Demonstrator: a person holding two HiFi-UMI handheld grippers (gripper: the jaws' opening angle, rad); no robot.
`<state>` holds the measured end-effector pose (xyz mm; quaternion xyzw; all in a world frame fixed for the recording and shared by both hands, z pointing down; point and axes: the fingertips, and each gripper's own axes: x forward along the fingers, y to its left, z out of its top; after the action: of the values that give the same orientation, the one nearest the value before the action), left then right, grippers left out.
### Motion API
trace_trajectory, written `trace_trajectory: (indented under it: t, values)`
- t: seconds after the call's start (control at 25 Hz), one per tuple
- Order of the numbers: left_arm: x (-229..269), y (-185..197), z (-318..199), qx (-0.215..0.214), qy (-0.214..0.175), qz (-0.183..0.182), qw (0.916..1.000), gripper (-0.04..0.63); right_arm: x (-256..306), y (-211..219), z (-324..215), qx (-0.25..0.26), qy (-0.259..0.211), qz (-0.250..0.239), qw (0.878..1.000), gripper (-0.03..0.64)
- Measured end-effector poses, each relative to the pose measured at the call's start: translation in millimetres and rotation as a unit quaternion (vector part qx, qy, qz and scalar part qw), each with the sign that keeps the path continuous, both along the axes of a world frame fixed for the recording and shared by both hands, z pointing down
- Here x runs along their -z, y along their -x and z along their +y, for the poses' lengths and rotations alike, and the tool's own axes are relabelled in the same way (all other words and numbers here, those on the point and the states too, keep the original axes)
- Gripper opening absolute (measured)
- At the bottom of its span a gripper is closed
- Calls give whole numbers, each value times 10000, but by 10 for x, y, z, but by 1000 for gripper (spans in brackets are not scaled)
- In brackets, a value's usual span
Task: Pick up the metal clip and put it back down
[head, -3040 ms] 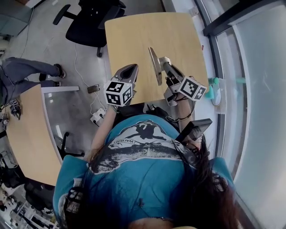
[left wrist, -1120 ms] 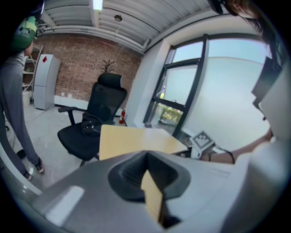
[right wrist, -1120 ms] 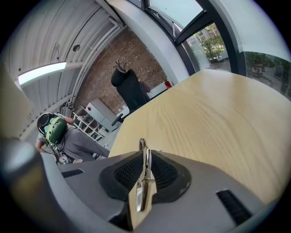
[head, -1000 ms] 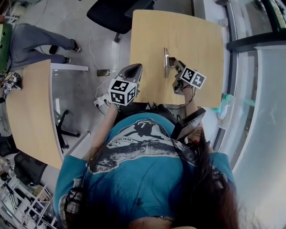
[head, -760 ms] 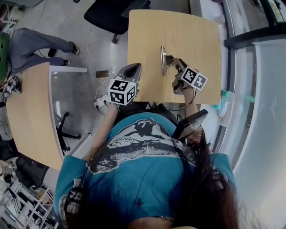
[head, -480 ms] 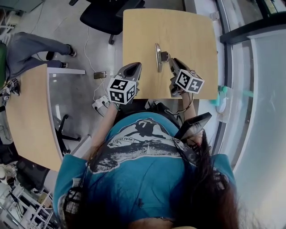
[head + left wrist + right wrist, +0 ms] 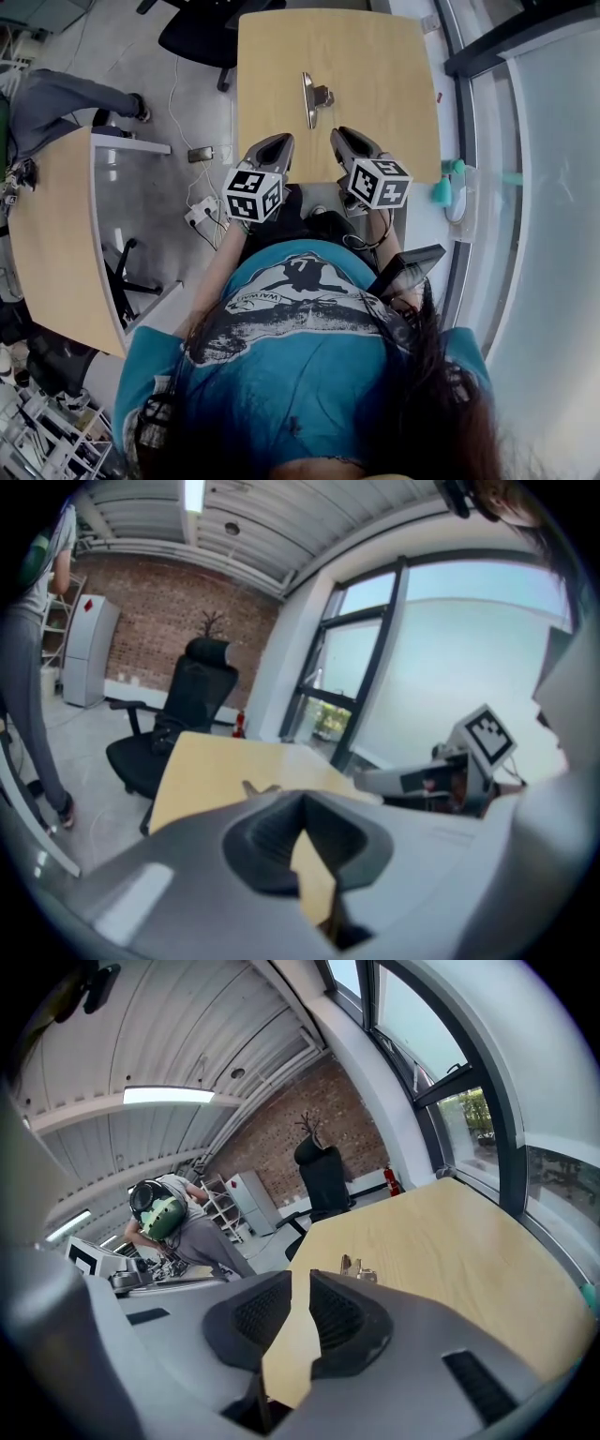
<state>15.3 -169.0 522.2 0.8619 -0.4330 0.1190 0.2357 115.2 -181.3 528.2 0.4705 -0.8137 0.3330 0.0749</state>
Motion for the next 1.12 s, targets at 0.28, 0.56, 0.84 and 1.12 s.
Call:
trace_trajectory:
  t: [0.28,0.56,0.84,1.12]
  values:
    - [-210,-147,775,73,345,-205,9992,3,-47,-10,679,381,15,73,9992,66]
    - [-195,-94,1202,54,410,-514,9978,3,-176,35,1076,259,326,-398,9983,63]
    - [-206,62,1411,-37,391,-693,9968,3,-174,112,1187,20,351,-694,9970,63]
    - [-94,499,1516,-92,161,-647,9977,3,-64,525,1264,-60,206,-588,9980,63]
